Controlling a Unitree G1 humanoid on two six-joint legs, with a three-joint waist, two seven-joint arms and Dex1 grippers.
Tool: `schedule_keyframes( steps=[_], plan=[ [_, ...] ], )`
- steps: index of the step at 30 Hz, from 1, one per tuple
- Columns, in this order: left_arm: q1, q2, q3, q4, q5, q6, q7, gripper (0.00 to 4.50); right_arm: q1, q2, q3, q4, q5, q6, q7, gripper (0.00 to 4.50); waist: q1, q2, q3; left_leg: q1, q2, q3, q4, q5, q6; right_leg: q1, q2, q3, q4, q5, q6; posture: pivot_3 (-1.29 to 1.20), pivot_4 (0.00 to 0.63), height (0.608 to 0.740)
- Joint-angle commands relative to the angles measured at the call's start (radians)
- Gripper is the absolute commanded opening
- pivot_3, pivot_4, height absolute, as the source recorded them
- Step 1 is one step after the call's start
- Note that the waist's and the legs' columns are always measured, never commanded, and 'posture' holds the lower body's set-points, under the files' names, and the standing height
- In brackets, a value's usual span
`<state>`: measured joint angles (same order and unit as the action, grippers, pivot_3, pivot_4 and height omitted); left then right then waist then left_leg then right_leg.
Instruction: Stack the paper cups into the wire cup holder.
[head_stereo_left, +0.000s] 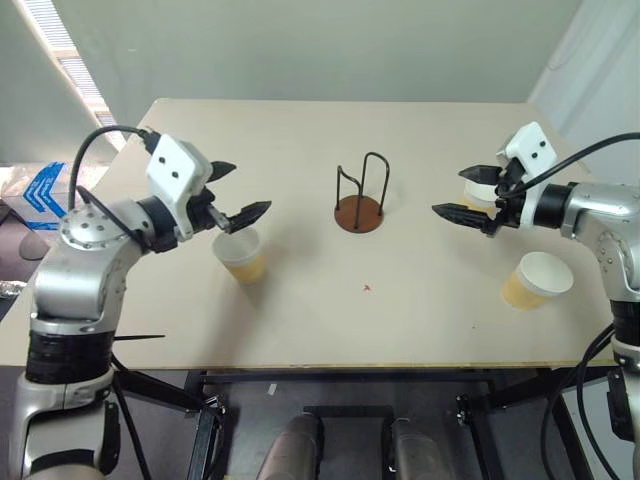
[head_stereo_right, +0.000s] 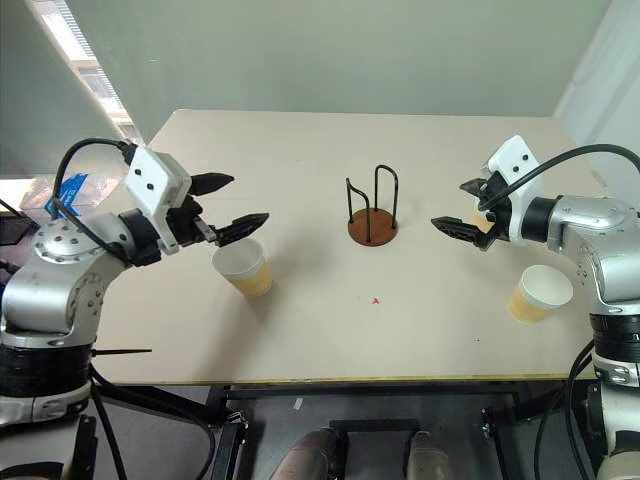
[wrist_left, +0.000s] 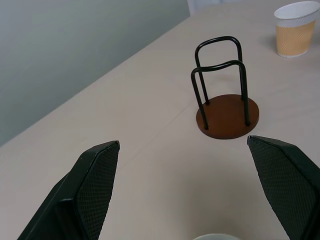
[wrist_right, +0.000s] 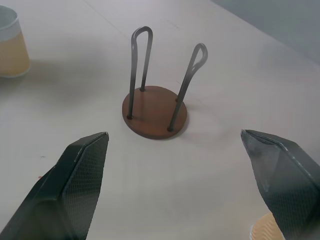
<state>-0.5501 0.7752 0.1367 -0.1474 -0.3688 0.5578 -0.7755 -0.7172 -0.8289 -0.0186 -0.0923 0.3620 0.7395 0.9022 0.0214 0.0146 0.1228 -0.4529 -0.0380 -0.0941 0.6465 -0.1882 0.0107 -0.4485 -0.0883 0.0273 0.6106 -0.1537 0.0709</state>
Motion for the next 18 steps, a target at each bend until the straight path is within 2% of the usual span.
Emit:
schedule_keyframes(
  steps=[1, 10, 18],
  plan=[
    [-0.024, 0.004, -0.005, -0.036, -0.009, 0.014, -0.002, 4.50, 0.005, -0.027, -0.036, -0.056, 0.013, 0.007, 0.000, 4.48, 0.000, 0.000, 0.000, 0.000, 0.000, 0.000, 0.000, 0.000, 0.000, 0.000, 0.000, 0.000, 0.000, 0.000, 0.000, 0.00, 0.150, 0.740],
    [-0.082, -0.022, -0.110, 0.032, 0.028, 0.029, -0.019, 4.50, 0.055, -0.034, -0.080, -0.148, 0.058, 0.066, -0.028, 4.48, 0.002, 0.000, 0.000, 0.000, 0.000, 0.000, 0.000, 0.000, -0.001, 0.000, 0.000, 0.000, 0.000, 0.000, 0.000, 0.00, 0.150, 0.740],
    [-0.150, -0.094, -0.177, 0.092, 0.061, 0.021, -0.009, 4.50, 0.076, -0.042, -0.113, -0.221, 0.125, 0.136, -0.039, 4.48, 0.000, 0.000, 0.000, 0.000, 0.000, 0.000, 0.000, 0.002, -0.001, 0.001, 0.000, 0.000, 0.000, 0.000, 0.000, 0.00, 0.150, 0.740]
  ],
)
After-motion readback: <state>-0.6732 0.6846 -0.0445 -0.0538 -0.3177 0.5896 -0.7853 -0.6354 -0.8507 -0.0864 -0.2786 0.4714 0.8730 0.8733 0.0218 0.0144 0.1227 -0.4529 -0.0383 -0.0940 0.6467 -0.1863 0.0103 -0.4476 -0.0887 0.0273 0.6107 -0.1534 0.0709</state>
